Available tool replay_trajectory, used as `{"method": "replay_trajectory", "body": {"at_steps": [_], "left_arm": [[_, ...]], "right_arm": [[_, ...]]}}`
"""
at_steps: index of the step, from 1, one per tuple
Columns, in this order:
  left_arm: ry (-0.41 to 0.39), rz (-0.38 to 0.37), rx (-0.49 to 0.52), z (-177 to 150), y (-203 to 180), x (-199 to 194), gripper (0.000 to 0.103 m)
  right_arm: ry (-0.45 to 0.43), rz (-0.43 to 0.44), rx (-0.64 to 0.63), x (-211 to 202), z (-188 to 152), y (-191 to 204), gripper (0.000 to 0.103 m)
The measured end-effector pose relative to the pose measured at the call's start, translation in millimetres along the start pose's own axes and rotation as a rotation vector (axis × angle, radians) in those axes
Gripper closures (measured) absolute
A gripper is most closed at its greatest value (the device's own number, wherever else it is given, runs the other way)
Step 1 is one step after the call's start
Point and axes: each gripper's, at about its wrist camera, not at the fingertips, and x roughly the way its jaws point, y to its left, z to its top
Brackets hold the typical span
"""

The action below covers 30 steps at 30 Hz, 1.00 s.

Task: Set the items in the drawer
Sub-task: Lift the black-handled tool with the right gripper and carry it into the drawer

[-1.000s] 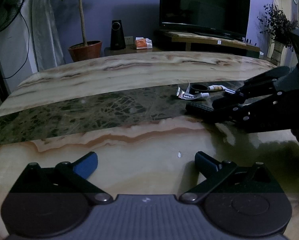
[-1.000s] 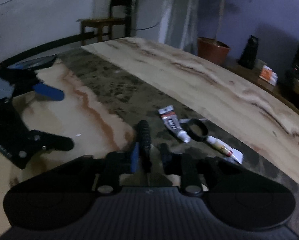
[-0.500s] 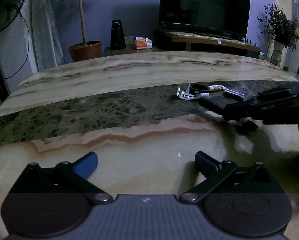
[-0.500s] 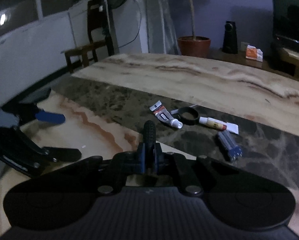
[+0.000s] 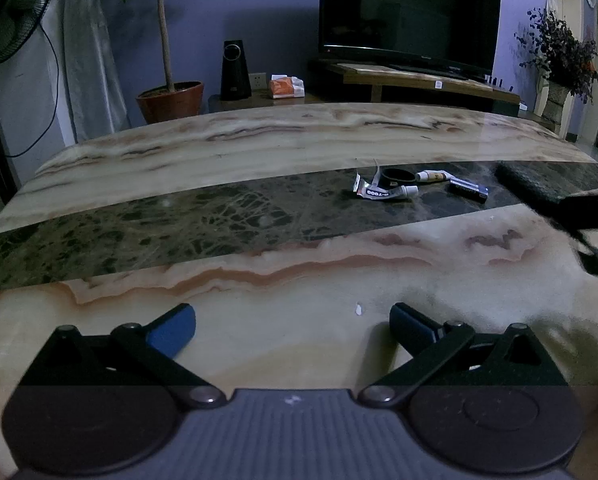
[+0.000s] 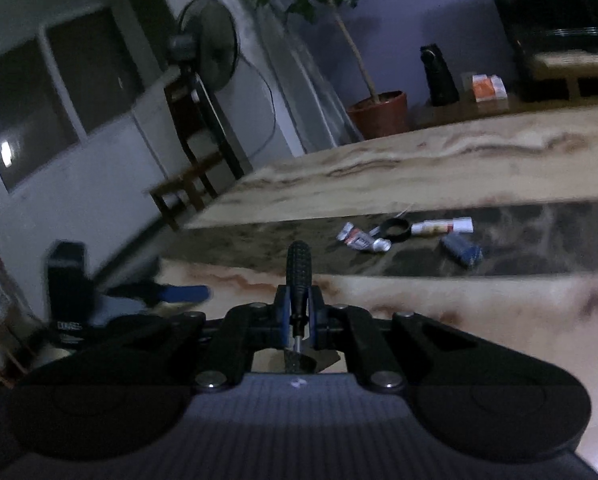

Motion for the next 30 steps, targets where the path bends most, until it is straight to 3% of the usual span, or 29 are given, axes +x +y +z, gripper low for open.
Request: {"method": "replay_trajectory", "body": {"at_steps": [4, 10, 18, 22, 30], "left_arm": [[0.000, 0.000, 0.000, 0, 0, 0, 0.000], [0.000, 0.000, 0.000, 0, 0, 0, 0.000], [0.000, 0.000, 0.000, 0, 0, 0, 0.000], [0.000, 0.000, 0.000, 0, 0, 0, 0.000], [0.000, 0.000, 0.000, 0, 0, 0, 0.000]], "right_arm": [[-0.002, 0.037, 0.039, -28, -16, 8, 0.093], [0.049, 0.103, -0.042, -75, -51, 40, 0.092], [0.200, 0.225, -0.149, -117, -113, 86, 0.092], [0.304, 0.187, -0.179, -108, -138, 91, 0.092], [0.527, 0.010, -0.360, -70, -187, 91, 0.092]]}}
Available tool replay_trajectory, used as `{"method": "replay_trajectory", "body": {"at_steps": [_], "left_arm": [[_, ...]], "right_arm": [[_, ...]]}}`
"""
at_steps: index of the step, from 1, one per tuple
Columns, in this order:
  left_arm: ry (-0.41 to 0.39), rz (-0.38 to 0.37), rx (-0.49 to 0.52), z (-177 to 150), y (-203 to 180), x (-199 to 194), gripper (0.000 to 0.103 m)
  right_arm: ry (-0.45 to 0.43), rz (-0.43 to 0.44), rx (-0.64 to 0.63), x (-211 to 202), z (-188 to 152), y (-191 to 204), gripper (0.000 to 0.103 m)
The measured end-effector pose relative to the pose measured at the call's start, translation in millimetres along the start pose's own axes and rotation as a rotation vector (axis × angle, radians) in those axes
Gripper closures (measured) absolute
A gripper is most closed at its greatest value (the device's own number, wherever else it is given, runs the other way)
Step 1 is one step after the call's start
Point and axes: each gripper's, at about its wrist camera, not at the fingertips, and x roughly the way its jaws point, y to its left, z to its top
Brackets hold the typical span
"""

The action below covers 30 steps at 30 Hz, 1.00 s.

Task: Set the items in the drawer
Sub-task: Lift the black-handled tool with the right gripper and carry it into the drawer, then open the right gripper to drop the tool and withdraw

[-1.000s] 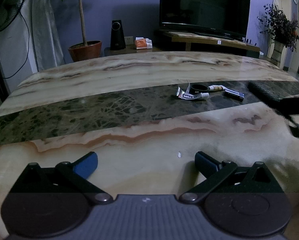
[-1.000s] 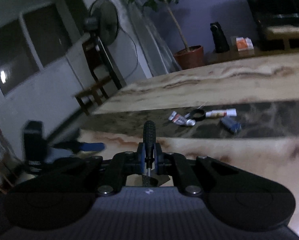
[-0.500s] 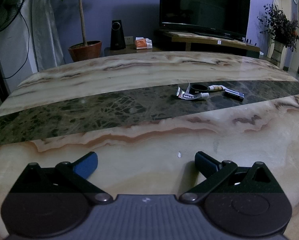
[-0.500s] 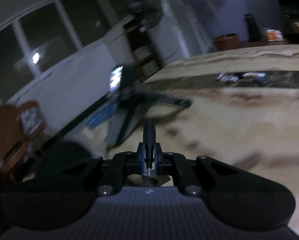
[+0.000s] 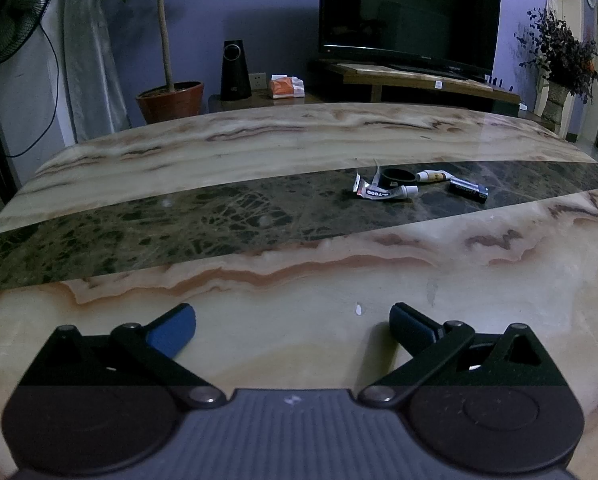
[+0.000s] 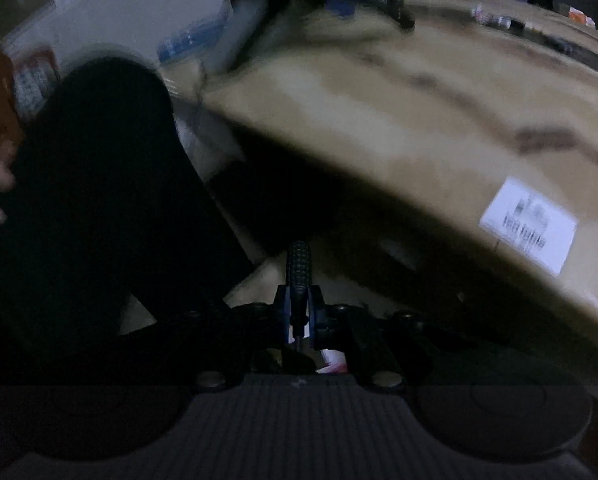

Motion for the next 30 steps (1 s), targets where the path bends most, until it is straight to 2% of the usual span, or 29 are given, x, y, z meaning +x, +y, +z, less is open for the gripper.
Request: {"method": "replay_trajectory", "body": {"at_steps": [5, 9, 14, 19, 27, 30], "left_arm": [[0.000, 0.000, 0.000, 0, 0, 0, 0.000], [0.000, 0.000, 0.000, 0, 0, 0, 0.000], [0.000, 0.000, 0.000, 0, 0, 0, 0.000], [0.000, 0.000, 0.000, 0, 0, 0, 0.000], [0.000, 0.000, 0.000, 0, 0, 0, 0.000], [0.000, 0.000, 0.000, 0, 0, 0, 0.000]], "right_arm": [[0.163, -0.118, -0.054, 48, -16, -2, 0.092], [0.229, -0.179, -0.105, 74, -24, -3, 0.092], [0.245, -0.187, -0.114, 92, -24, -4, 0.092], [0.274, -0.162, -0.052, 101, -19, -11, 0.092], [0.248, -0.202, -0.105, 77, -14, 1, 0.082], [0.212, -0.164, -0.143, 56, -6, 10, 0.082]]}}
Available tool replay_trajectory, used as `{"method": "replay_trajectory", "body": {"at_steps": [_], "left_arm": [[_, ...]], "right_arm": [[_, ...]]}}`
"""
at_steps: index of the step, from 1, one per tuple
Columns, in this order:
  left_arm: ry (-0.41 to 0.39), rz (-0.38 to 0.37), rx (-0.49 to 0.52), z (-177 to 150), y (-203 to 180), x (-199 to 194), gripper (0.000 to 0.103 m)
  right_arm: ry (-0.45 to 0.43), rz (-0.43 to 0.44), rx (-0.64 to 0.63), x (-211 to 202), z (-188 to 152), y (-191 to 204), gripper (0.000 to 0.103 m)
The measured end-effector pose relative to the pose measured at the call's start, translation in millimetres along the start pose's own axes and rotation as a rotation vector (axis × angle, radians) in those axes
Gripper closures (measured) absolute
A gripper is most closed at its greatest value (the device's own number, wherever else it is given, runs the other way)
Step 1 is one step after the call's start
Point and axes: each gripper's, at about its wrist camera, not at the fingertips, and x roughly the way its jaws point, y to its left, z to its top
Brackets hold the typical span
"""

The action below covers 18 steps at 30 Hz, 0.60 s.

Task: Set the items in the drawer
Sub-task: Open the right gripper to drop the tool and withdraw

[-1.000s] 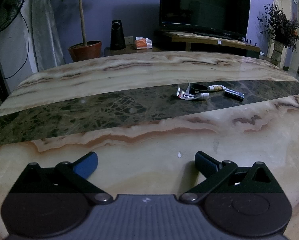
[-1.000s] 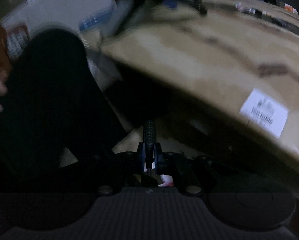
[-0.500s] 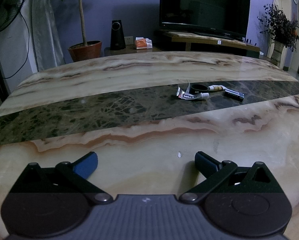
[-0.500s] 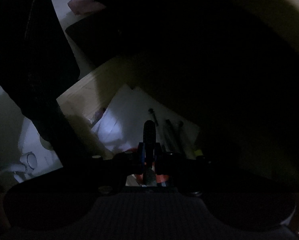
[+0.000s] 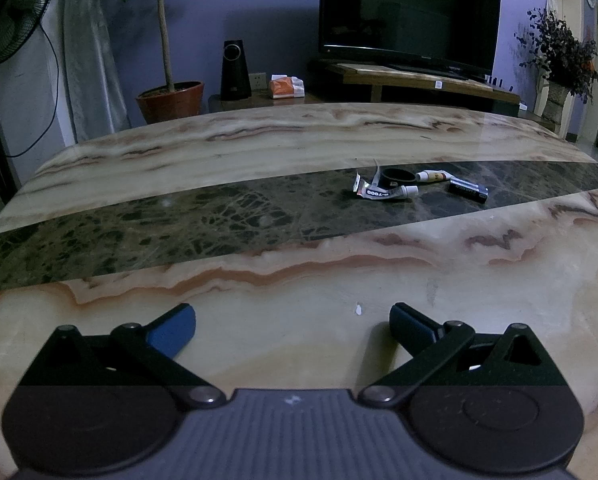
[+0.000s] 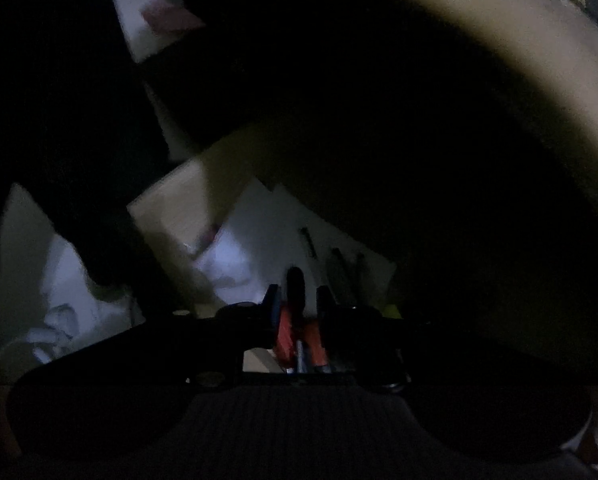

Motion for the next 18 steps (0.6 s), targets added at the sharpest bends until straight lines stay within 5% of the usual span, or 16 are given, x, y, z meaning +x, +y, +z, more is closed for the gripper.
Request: {"method": "replay_trajectory", "body": {"at_steps": [7, 10, 14, 18], "left_arm": [[0.000, 0.000, 0.000, 0, 0, 0, 0.000], [0.000, 0.000, 0.000, 0, 0, 0, 0.000], [0.000, 0.000, 0.000, 0, 0, 0, 0.000], [0.000, 0.000, 0.000, 0, 0, 0, 0.000]], "right_arm": [[-0.267, 0.253, -0.021, -83, 19, -2, 0.074], [-0.408, 0.277, 0.044, -112, 29, -19, 0.071], [-0.586, 0.166, 0.193, -139, 42, -57, 0.067], [-0.667, -0.064, 0.362, -141, 56, -99, 0.058]]}}
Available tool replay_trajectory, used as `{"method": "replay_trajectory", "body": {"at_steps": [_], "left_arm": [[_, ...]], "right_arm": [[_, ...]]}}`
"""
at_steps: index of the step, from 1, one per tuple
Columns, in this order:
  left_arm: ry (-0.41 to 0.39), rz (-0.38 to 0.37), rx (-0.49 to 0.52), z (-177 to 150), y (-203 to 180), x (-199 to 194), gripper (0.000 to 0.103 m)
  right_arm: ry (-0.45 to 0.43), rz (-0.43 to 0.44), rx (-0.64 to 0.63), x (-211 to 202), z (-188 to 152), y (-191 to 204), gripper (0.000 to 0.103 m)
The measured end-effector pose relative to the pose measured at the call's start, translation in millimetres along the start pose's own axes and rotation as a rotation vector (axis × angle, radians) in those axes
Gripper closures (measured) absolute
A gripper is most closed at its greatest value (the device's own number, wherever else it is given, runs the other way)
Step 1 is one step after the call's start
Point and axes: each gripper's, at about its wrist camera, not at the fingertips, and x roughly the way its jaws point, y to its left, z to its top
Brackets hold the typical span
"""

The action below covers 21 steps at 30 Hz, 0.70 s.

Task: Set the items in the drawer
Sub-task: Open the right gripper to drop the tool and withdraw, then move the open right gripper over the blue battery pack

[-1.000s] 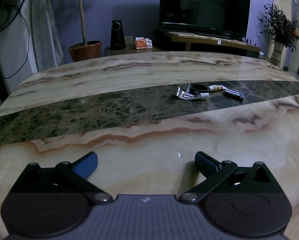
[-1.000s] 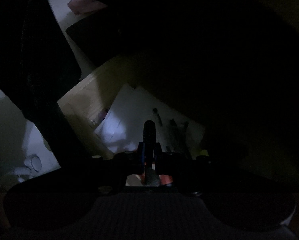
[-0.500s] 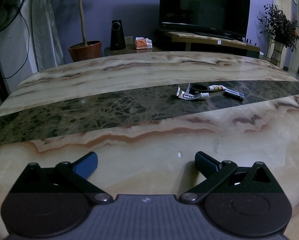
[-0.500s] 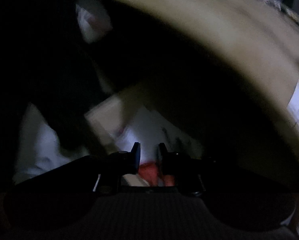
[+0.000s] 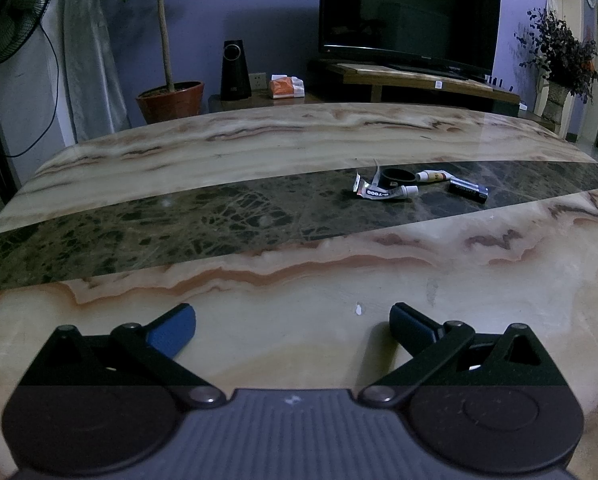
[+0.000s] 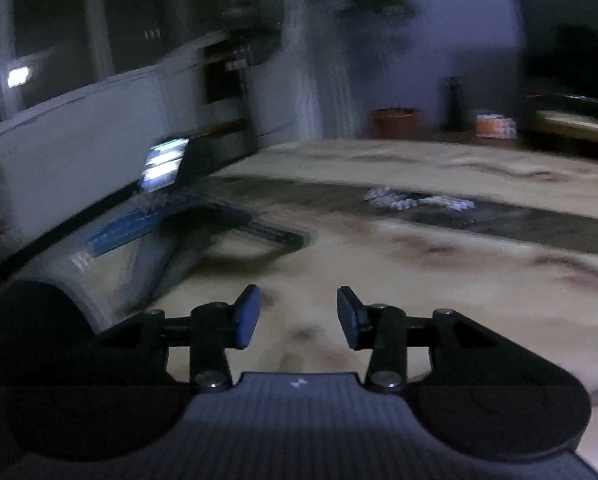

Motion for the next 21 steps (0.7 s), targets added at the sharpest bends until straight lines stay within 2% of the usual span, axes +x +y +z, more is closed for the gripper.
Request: {"method": "replay_trajectory", "body": {"at_steps": [1, 4, 7, 13, 16, 21], "left_arm": [[0.000, 0.000, 0.000, 0, 0, 0, 0.000], [0.000, 0.000, 0.000, 0, 0, 0, 0.000], [0.000, 0.000, 0.000, 0, 0, 0, 0.000], [0.000, 0.000, 0.000, 0, 0, 0, 0.000], [0.000, 0.000, 0.000, 0, 0, 0, 0.000], [0.000, 0.000, 0.000, 0, 0, 0, 0.000]], "right_arm": [[-0.014, -0.042, 0.026, 4, 6, -9, 0.058], [-0.075, -0.078, 0.127, 14, 20, -35, 0.058], [-0.099, -0.153, 0.106, 28, 31, -49, 0.055], [-0.035, -0.220, 0.107, 68, 49, -83, 0.055], [-0.004, -0.263, 0.082, 94, 51, -91, 0.055], [0.063, -0.276, 0.007, 125, 52, -95, 0.055]]}}
